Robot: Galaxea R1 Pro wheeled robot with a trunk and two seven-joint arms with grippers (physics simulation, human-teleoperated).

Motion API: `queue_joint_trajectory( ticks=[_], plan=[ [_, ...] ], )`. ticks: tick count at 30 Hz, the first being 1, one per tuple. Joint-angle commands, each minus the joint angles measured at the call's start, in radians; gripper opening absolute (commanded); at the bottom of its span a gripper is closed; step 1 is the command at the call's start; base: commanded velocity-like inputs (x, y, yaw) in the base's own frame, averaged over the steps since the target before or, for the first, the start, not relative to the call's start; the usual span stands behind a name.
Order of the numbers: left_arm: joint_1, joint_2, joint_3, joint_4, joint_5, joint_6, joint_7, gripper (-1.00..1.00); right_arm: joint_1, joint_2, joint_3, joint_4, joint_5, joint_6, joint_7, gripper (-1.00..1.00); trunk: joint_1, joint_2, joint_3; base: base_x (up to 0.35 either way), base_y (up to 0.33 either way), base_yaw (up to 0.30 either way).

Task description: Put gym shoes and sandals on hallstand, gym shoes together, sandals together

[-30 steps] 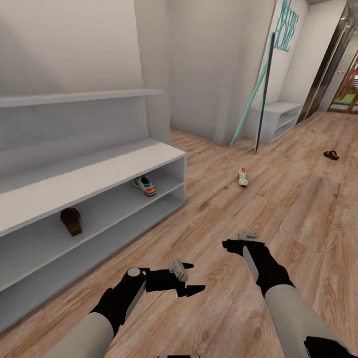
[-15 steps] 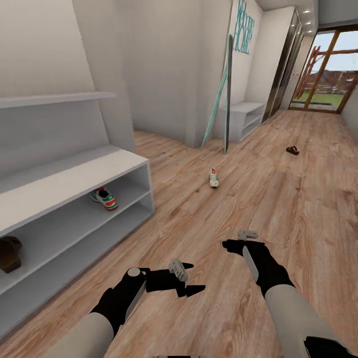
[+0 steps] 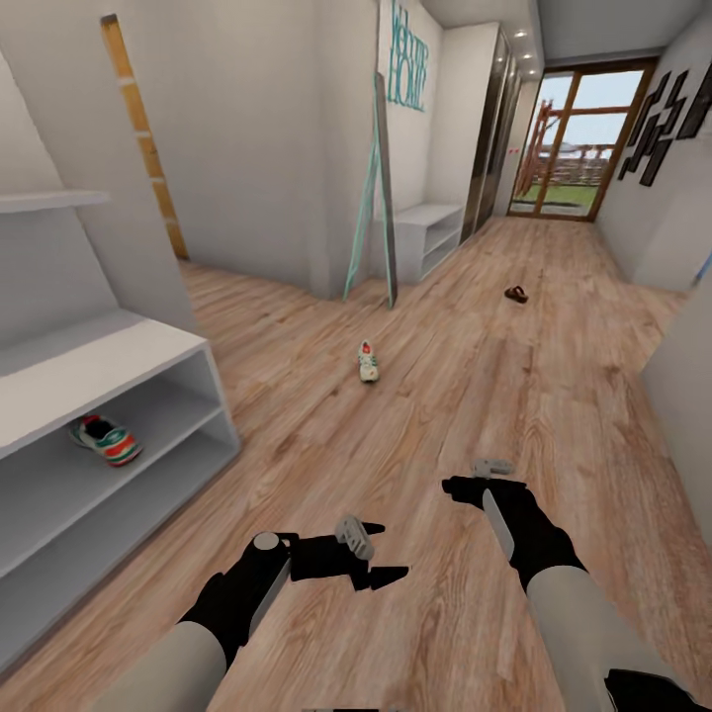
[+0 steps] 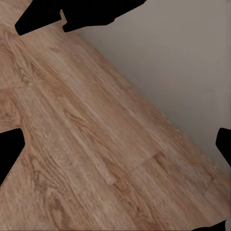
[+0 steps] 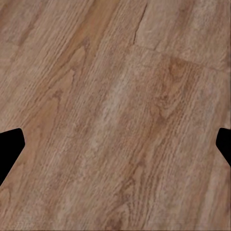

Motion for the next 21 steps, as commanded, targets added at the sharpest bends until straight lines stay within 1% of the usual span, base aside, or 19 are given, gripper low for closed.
queue_joint_trajectory(
  ticks=[1, 10, 12, 17, 21],
  plan=[
    [0.000, 0.000, 0.001, -0.001, -0.002, 0.001, -0.002, 1.00, 0.000, 0.001, -0.003, -0.001, -0.001, 0.005, -0.001, 1.00, 0.000, 0.000, 0.000, 0.331, -0.135, -0.300],
    [0.000, 0.000, 0.005, -0.001, -0.002, 0.001, -0.002, 1.00, 0.000, 0.001, -0.003, -0.001, -0.001, 0.005, -0.001, 1.00, 0.000, 0.000, 0.001, 0.344, -0.030, -0.299],
    [0.000, 0.000, 0.006, -0.001, -0.002, 0.001, -0.002, 1.00, 0.000, 0.001, -0.003, -0.001, -0.001, 0.005, -0.001, 1.00, 0.000, 0.000, 0.001, 0.347, -0.003, -0.219],
    [0.000, 0.001, 0.008, -0.001, -0.002, 0.001, 0.004, 1.00, 0.000, 0.001, -0.003, -0.001, -0.001, 0.005, -0.001, 1.00, 0.000, 0.000, 0.001, 0.348, -0.001, -0.060],
    [0.000, 0.001, 0.008, -0.001, -0.002, 0.001, 0.058, 1.00, 0.000, 0.002, -0.003, -0.001, -0.001, 0.006, 0.000, 1.00, 0.000, 0.000, 0.001, 0.348, 0.000, -0.013]
  ],
)
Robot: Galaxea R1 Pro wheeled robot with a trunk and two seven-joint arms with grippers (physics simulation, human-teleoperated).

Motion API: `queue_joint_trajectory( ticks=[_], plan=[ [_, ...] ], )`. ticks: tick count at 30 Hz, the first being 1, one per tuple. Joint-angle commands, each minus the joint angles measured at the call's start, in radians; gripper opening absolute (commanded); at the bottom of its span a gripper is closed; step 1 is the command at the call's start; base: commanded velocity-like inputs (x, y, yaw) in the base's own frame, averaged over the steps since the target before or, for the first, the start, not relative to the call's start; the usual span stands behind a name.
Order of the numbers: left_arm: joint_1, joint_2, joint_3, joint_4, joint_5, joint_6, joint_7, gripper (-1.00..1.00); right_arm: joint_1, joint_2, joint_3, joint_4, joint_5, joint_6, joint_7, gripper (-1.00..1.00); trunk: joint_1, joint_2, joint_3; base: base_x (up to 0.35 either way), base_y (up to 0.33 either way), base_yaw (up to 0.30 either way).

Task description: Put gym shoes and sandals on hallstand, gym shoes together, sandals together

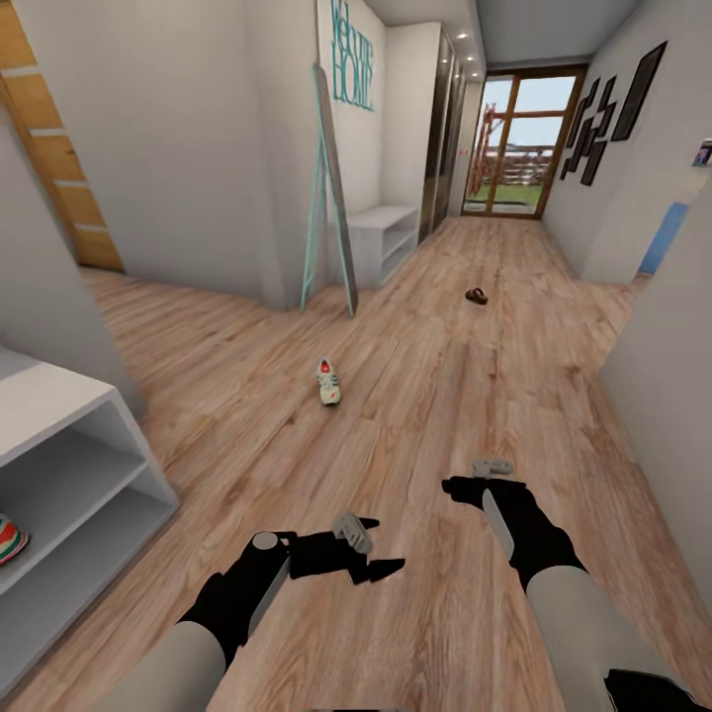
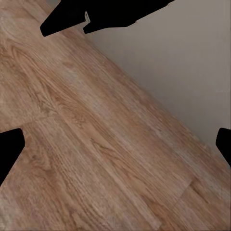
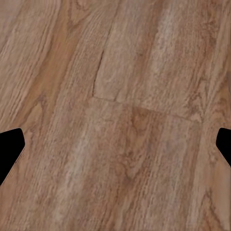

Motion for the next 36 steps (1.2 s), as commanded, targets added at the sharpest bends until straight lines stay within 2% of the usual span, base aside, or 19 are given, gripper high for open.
queue_joint_trajectory(
  ticks=[1, 5, 8, 12, 16, 20, 31, 33, 35, 36],
  plan=[
    [0.000, 0.000, 0.000, -0.001, -0.001, 0.001, 0.018, 1.00, 0.000, 0.001, -0.003, -0.001, 0.000, 0.004, 0.000, 1.00, 0.000, 0.000, -0.001, 0.348, 0.000, -0.144],
    [0.000, 0.000, 0.000, -0.001, 0.000, 0.002, 0.037, 1.00, 0.000, 0.001, -0.003, -0.001, -0.001, 0.005, 0.000, 1.00, 0.000, 0.000, -0.001, 0.348, 0.000, -0.241],
    [0.000, 0.000, 0.001, -0.001, 0.013, 0.003, 0.042, 1.00, 0.000, 0.001, -0.002, -0.001, -0.001, 0.005, 0.000, 1.00, 0.000, 0.000, -0.001, 0.348, 0.000, -0.285],
    [0.000, 0.001, 0.001, -0.001, 0.081, 0.003, 0.077, 1.00, 0.000, 0.002, -0.002, -0.001, 0.000, 0.005, 0.000, 1.00, 0.000, 0.000, -0.001, 0.348, 0.000, -0.296],
    [0.000, 0.002, 0.001, -0.001, 0.103, 0.003, 0.104, 1.00, 0.000, 0.002, -0.002, -0.001, 0.000, 0.005, 0.000, 1.00, 0.000, 0.000, 0.000, 0.348, 0.000, -0.299],
    [0.000, 0.002, 0.001, -0.001, 0.108, 0.003, 0.111, 1.00, 0.000, 0.002, -0.002, -0.001, 0.000, 0.004, 0.000, 1.00, 0.000, 0.000, 0.002, 0.348, -0.028, -0.183],
    [0.000, 0.002, 0.003, -0.001, 0.113, 0.003, 0.114, 1.00, 0.000, 0.002, 0.000, -0.001, 0.005, 0.004, 0.005, 1.00, 0.000, 0.000, 0.002, 0.348, -0.088, -0.022],
    [0.000, 0.002, 0.013, -0.001, 0.112, 0.003, 0.115, 1.00, 0.000, 0.002, 0.000, -0.001, 0.005, 0.004, 0.005, 1.00, 0.000, 0.000, 0.003, 0.348, -0.114, -0.012],
    [0.000, 0.002, 0.037, -0.002, 0.111, 0.003, 0.115, 1.00, 0.000, 0.002, 0.000, -0.001, 0.004, 0.005, 0.006, 1.00, 0.000, 0.000, 0.005, 0.348, -0.116, -0.045],
    [0.000, 0.002, 0.060, -0.002, 0.111, 0.003, 0.116, 1.00, 0.000, 0.002, 0.000, -0.001, 0.005, 0.005, 0.006, 1.00, 0.000, 0.000, 0.006, 0.348, -0.118, -0.065]
  ],
)
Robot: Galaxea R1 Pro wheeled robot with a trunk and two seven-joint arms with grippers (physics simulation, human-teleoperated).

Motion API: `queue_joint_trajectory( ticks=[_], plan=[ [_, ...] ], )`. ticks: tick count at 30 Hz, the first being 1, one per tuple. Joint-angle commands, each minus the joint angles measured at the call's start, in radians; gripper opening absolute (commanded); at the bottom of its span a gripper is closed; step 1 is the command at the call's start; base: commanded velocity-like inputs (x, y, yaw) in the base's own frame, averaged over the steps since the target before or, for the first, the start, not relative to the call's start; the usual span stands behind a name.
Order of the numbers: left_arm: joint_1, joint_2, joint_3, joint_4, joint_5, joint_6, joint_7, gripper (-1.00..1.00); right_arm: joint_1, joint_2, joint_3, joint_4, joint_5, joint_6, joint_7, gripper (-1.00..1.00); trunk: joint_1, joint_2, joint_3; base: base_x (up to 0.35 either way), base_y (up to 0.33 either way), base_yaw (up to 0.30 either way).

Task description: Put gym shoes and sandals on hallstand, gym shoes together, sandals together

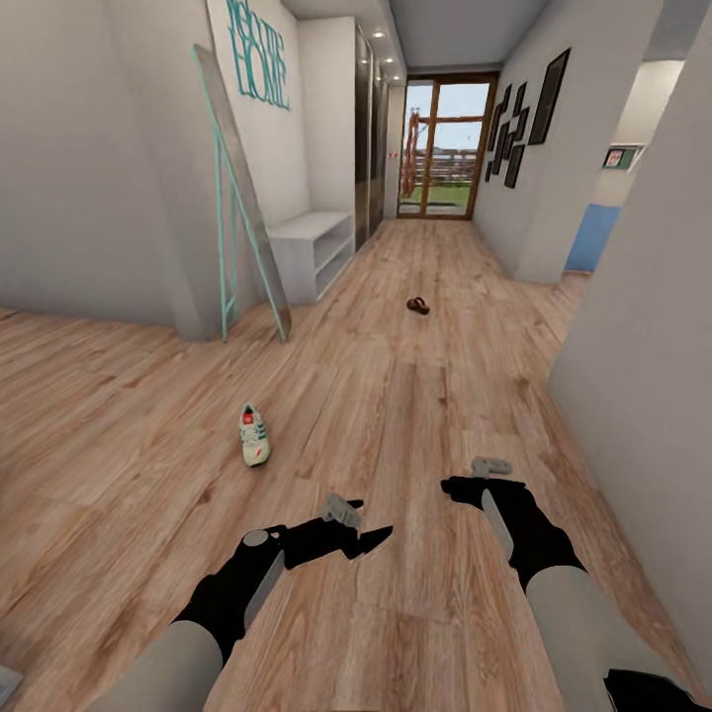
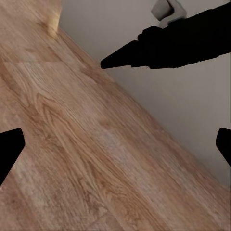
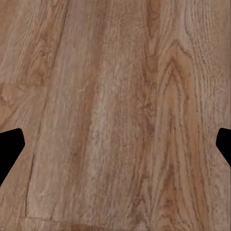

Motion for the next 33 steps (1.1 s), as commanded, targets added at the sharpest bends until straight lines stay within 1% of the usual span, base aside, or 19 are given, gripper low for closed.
queue_joint_trajectory(
  ticks=[1, 3, 4, 5, 6, 7, 8, 9, 11, 13, 14, 16, 17, 19, 21, 33],
  plan=[
    [-0.001, 0.001, 0.011, 0.001, 0.007, 0.001, -0.001, 1.00, 0.000, 0.001, -0.003, -0.001, 0.000, 0.005, 0.000, 1.00, 0.000, 0.000, 0.000, 0.348, -0.118, -0.070],
    [-0.001, 0.001, 0.065, -0.001, 0.006, 0.001, -0.001, 1.00, 0.000, 0.001, -0.003, -0.001, 0.001, 0.005, -0.001, 1.00, 0.000, 0.000, 0.003, 0.348, -0.119, -0.072],
    [-0.001, 0.001, 0.077, -0.002, 0.005, 0.001, -0.001, 1.00, 0.000, 0.001, -0.003, -0.001, 0.001, 0.005, -0.001, 1.00, 0.000, 0.000, 0.004, 0.348, -0.120, -0.053],
    [-0.001, 0.001, 0.108, -0.003, 0.005, 0.001, 0.000, 1.00, 0.000, 0.001, -0.003, -0.001, 0.001, 0.004, -0.001, 1.00, 0.000, 0.000, 0.004, 0.348, -0.120, -0.027],
    [-0.001, 0.001, 0.117, -0.003, 0.004, 0.001, 0.001, 1.00, 0.000, 0.001, -0.003, -0.001, 0.001, 0.004, -0.001, 1.00, 0.000, 0.000, 0.005, 0.348, -0.120, -0.022],
    [-0.001, 0.001, 0.139, -0.004, 0.004, 0.001, 0.019, 1.00, 0.000, 0.001, -0.003, -0.001, 0.001, 0.004, 0.000, 1.00, 0.000, 0.000, 0.005, 0.348, -0.120, -0.014],
    [-0.001, 0.001, 0.160, -0.004, 0.004, 0.001, 0.060, 1.00, 0.000, 0.001, -0.003, 0.000, 0.002, 0.004, 0.001, 1.00, 0.000, 0.000, 0.005, 0.348, -0.121, -0.009],
    [-0.001, 0.001, 0.180, -0.004, 0.004, 0.001, 0.131, 1.00, 0.000, 0.001, -0.003, 0.000, 0.001, 0.004, 0.002, 1.00, 0.000, 0.000, 0.005, 0.348, -0.121, -0.006],
    [-0.001, 0.001, 0.205, -0.004, 0.003, 0.001, 0.340, 1.00, 0.000, 0.001, -0.003, 0.000, -0.002, 0.003, 0.002, 1.00, 0.000, 0.000, 0.005, 0.348, -0.121, -0.003],
    [-0.001, 0.001, 0.210, -0.005, 0.003, 0.001, 0.444, 1.00, 0.000, 0.001, -0.003, 0.000, -0.002, 0.003, 0.002, 1.00, 0.000, 0.000, 0.005, 0.348, -0.121, -0.002],
    [-0.001, 0.000, 0.213, -0.005, 0.004, 0.001, 0.537, 1.00, 0.000, 0.001, -0.003, 0.000, -0.003, 0.003, 0.002, 1.00, 0.000, 0.000, 0.005, 0.348, -0.121, -0.001],
    [-0.001, -0.001, 0.214, -0.006, 0.004, 0.001, 0.678, 1.00, 0.000, 0.001, -0.003, 0.000, -0.005, 0.001, 0.002, 1.00, 0.000, 0.000, 0.005, 0.340, -0.121, 0.000],
    [-0.001, -0.001, 0.215, -0.006, 0.004, 0.001, 0.704, 1.00, 0.000, 0.001, -0.003, 0.000, -0.005, 0.000, 0.002, 1.00, 0.000, 0.000, 0.005, 0.326, -0.121, 0.000],
    [-0.001, -0.001, 0.215, -0.007, 0.003, 0.001, 0.732, 1.00, 0.000, 0.001, -0.003, -0.001, -0.005, -0.002, 0.003, 1.00, 0.000, 0.000, 0.005, 0.328, -0.121, 0.000],
    [-0.001, -0.001, 0.216, -0.007, 0.002, 0.001, 0.744, 1.00, 0.000, 0.001, -0.004, -0.004, -0.005, -0.001, 0.004, 1.00, 0.000, 0.000, 0.005, 0.335, -0.121, 0.000],
    [-0.001, 0.000, 0.218, -0.006, 0.001, 0.001, 0.752, 1.00, 0.000, 0.001, -0.002, -0.005, 0.004, -0.001, 0.003, 1.00, 0.000, 0.000, 0.005, 0.339, -0.121, 0.000]
  ],
)
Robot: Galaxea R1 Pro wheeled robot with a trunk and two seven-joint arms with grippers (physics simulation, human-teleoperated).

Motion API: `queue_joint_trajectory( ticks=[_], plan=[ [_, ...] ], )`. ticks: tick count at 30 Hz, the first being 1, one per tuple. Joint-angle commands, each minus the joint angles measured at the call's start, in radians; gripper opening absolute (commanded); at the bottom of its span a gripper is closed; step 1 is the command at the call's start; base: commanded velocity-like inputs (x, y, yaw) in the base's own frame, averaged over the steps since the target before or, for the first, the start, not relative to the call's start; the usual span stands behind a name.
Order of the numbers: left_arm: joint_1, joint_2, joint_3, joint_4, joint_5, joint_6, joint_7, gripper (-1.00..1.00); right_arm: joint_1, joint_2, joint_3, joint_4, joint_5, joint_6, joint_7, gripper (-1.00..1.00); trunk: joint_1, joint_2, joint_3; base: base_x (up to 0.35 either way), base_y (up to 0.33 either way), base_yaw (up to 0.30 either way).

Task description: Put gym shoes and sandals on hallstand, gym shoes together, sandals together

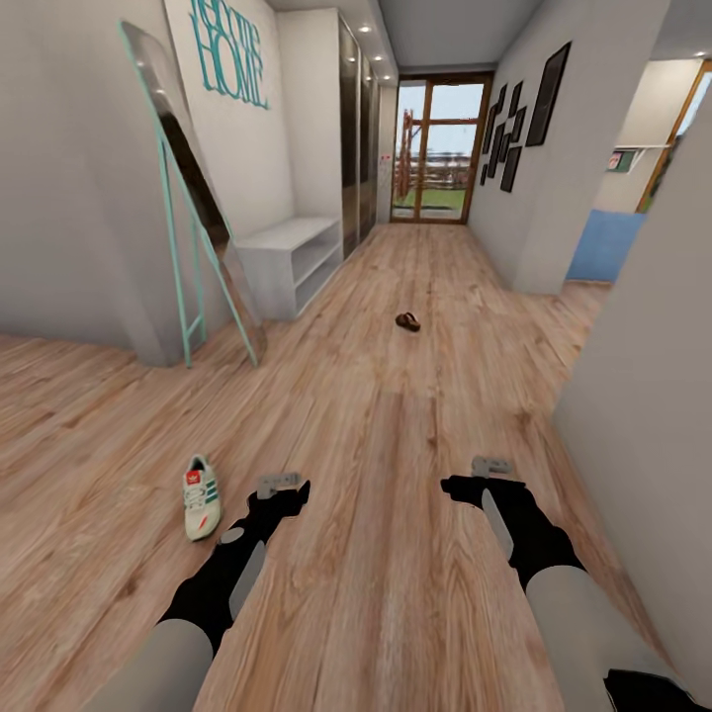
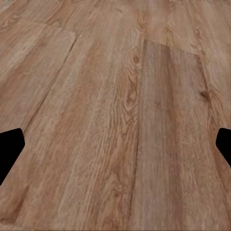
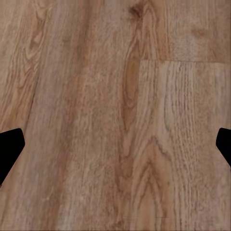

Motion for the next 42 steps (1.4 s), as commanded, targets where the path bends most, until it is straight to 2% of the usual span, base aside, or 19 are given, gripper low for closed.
queue_joint_trajectory(
  ticks=[1, 42],
  plan=[
    [0.000, -0.001, 0.003, 0.000, 0.009, 0.001, -0.006, 1.00, 0.000, 0.001, -0.003, -0.002, 0.000, 0.005, 0.000, 1.00, 0.000, 0.000, -0.001, 0.340, -0.121, 0.000],
    [0.000, -0.001, 0.001, 0.001, 0.011, 0.003, -0.007, 1.00, 0.000, 0.001, -0.003, -0.004, 0.002, 0.005, -0.003, 1.00, 0.000, 0.000, -0.001, 0.343, -0.119, 0.000]
  ],
)
